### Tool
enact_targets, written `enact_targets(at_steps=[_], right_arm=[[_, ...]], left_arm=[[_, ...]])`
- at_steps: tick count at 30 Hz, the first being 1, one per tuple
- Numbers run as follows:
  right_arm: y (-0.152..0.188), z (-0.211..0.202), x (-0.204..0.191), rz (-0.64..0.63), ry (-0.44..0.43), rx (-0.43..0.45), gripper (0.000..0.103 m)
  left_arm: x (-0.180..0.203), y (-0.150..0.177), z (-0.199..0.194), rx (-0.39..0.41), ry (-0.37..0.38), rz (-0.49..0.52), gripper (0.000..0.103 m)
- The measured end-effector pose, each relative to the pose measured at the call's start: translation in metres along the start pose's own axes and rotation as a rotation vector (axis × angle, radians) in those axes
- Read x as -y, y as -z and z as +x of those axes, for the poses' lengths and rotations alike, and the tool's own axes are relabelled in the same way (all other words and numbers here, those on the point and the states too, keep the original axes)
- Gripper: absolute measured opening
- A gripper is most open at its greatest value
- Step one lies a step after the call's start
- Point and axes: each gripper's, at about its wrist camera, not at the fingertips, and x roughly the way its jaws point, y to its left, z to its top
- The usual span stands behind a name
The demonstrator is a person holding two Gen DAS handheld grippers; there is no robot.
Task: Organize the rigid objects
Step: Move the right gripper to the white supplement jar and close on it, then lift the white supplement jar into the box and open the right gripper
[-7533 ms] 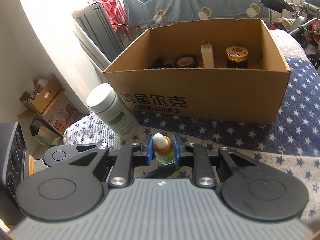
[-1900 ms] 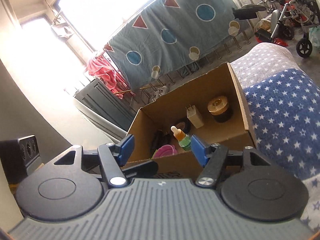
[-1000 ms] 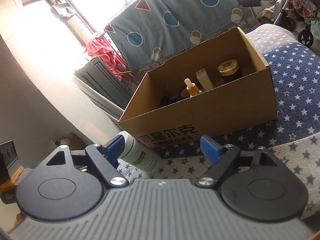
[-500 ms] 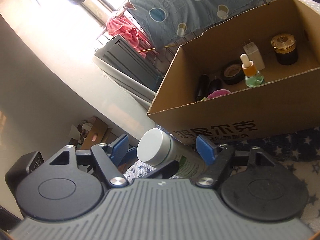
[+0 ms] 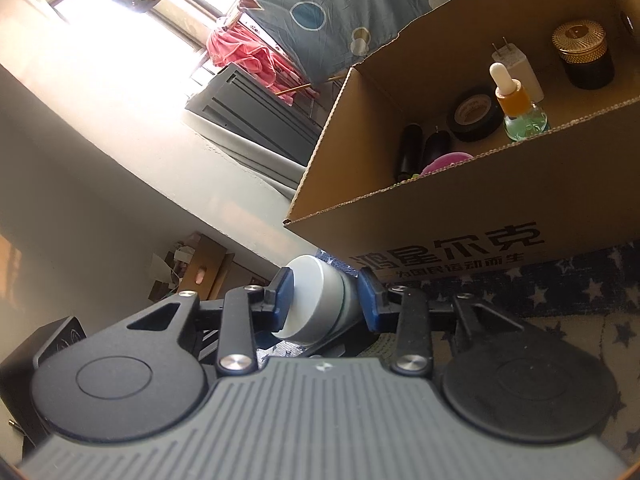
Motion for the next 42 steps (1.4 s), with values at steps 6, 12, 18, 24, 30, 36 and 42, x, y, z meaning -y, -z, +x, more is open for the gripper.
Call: enact_targets(at_steps=[6,12,18,24,30,36,42], right_arm=[[0.008,-0.025,0.003,0.009,0.024,0.054,0.034],[0.016,-0.068,0.014,0.037,0.069,0.145,0.034],[0.023,-0.105,0.031,0.066,0.125,0.204,0.034],[0.031,-0.113,0.049,0.100,0.154,0.214,0.035],[0.032,-0.106,0.052,0.103,0.155,0.203,0.036],[0.030,-0.103,0.049,0.096,0.160,0.196,0.036],[0.030,-0.103,0.048,0.098,0.164,0.191,0.037]], left_arm=[[0.023,-0.005,-0.005,0.006,0.048,0.055,0.054],[0.061,-0.008,-0.008,0.028,0.113,0.134,0.054],[0.091,-0.005,0.000,0.022,0.160,0.199,0.054],[0.099,0.003,0.010,-0.010,0.173,0.213,0.054],[0.095,0.002,0.013,-0.017,0.173,0.212,0.054],[0.098,0.001,0.016,-0.023,0.168,0.235,0.055],[0.102,0.002,0.018,-0.031,0.170,0.244,0.057]])
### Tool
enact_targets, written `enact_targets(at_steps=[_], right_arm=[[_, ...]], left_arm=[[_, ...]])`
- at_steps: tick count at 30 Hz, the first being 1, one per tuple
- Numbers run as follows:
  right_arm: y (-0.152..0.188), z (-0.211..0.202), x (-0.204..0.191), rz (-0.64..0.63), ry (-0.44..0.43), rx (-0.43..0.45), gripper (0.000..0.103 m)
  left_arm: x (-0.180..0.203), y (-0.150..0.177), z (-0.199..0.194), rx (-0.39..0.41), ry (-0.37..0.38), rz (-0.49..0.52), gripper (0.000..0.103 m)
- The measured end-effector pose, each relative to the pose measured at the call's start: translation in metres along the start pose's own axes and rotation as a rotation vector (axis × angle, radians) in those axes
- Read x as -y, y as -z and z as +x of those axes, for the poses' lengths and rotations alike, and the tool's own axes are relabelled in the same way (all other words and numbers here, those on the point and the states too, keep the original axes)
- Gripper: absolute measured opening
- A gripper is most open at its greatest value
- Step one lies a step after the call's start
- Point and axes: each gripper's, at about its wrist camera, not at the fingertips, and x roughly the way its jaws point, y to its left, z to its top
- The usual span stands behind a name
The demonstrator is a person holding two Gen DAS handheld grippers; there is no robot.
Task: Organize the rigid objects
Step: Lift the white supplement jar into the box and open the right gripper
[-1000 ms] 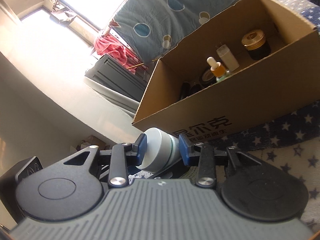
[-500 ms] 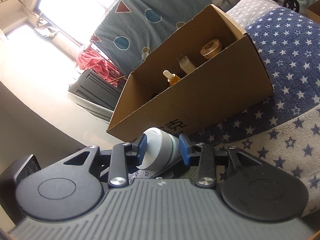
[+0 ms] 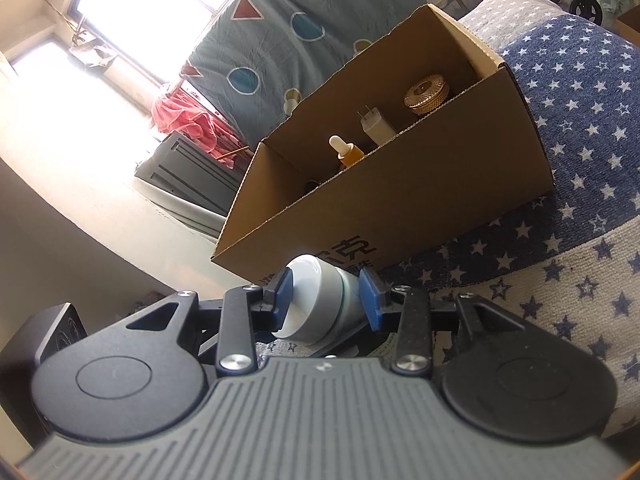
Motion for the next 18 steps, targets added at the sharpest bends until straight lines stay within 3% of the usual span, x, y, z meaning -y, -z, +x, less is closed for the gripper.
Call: enact_targets(at_steps=[18], right_arm=[[0.0009,-0.0030,0.0001,-0.009,0.012,0.005,0.037]], left_arm=[[0.0004,0.0000,0.0022,-0.007,0.001,0.005,0.054]])
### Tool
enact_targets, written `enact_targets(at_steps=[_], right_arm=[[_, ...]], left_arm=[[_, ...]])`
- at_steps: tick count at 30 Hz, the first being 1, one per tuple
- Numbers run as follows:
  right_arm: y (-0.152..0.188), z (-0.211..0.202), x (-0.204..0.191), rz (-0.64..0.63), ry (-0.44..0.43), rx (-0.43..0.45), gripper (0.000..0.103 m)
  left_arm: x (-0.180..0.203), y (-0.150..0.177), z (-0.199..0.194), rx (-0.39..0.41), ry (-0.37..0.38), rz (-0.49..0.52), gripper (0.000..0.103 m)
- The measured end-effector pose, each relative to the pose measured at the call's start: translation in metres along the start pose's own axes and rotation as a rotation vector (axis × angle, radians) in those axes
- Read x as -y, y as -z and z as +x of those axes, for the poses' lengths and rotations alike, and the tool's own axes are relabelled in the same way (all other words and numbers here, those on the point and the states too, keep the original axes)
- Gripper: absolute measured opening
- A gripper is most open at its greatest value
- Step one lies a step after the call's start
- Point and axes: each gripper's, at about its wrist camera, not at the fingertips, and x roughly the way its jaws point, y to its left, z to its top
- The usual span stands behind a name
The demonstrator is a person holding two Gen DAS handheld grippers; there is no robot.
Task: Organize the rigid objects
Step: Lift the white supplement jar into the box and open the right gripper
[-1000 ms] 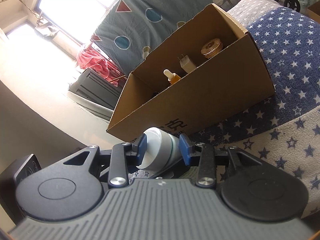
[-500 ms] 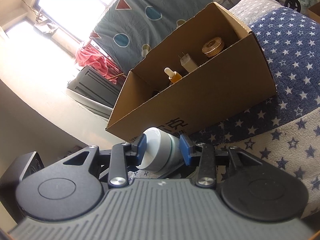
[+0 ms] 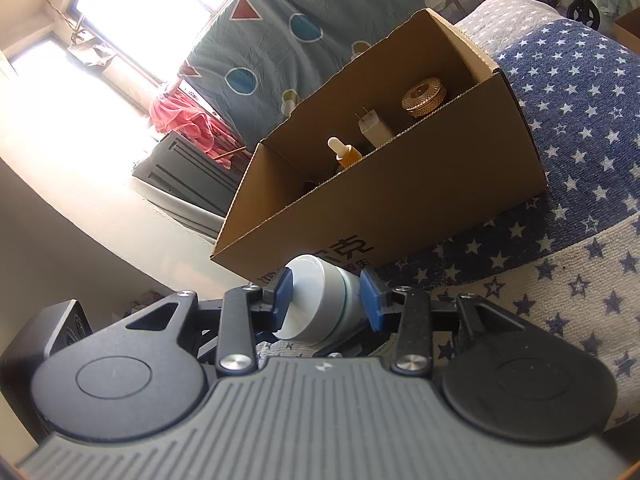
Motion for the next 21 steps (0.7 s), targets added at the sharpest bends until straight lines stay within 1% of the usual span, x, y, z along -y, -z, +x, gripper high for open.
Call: enact_targets(at_steps=[13,21], right_arm=[[-0.0005,0.0019,0.0017,0.007,-0.004,-0.008,0.040],[-0.0001,0.0039,0.0010,0.001,-0.003,-0.011,0.042]], left_arm=[[0.0045,-0.0006,0.0046,-0.011,-0.018,0.024,0.055],[0.0060,-0.0023,0.0055,-0.022,-0.019,0.005,0.055]])
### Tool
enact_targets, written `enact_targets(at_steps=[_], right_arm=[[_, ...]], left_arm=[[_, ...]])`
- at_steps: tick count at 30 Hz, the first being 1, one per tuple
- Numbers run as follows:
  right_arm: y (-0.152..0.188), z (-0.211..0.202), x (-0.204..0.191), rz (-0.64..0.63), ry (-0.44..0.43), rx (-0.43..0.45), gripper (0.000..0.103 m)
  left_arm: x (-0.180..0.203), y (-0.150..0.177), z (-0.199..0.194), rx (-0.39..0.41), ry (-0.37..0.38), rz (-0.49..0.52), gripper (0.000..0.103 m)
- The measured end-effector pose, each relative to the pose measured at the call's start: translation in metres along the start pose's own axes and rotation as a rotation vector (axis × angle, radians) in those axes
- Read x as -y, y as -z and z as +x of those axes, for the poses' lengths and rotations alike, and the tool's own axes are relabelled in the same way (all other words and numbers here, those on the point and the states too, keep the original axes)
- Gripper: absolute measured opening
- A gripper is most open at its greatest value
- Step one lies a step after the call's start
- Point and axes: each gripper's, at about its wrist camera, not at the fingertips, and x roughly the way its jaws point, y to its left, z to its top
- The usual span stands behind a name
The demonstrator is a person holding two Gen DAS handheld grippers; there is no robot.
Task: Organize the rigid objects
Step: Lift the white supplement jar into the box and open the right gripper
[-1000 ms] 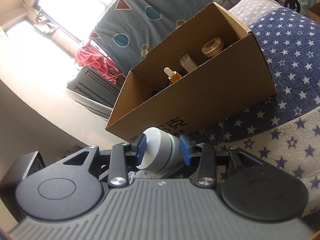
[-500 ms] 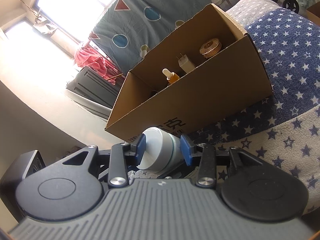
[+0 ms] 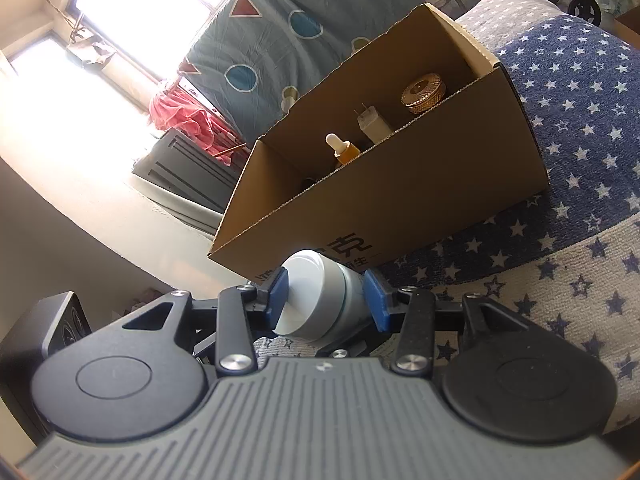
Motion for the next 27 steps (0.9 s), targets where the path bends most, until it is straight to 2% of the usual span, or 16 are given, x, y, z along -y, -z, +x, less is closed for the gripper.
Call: enact_targets(at_steps=[10,15,21,27], right_arm=[[-0.001,-0.005,-0.006,-0.018,-0.007,0.003,0.043],[-0.005,-0.019,-0.020,-0.049,-0.055,0.026,0.043],[-0.028,-0.042,-0.054,-0.138,-0.118,0.081,0.043],[-0.072,-0.060,-0.080,-0.227,-0.148,0.134,0.043]], left_arm=[[0.003,-0.003,-0.016,0.019,-0.012,0.008,0.054],[0.002,-0.012,-0.045,0.078,-0.040,0.002,0.054],[-0.004,-0.042,-0.080,0.182,-0.062,0.002,0.054],[-0.009,-0.089,-0.086,0.250,-0.042,-0.003,0.054]])
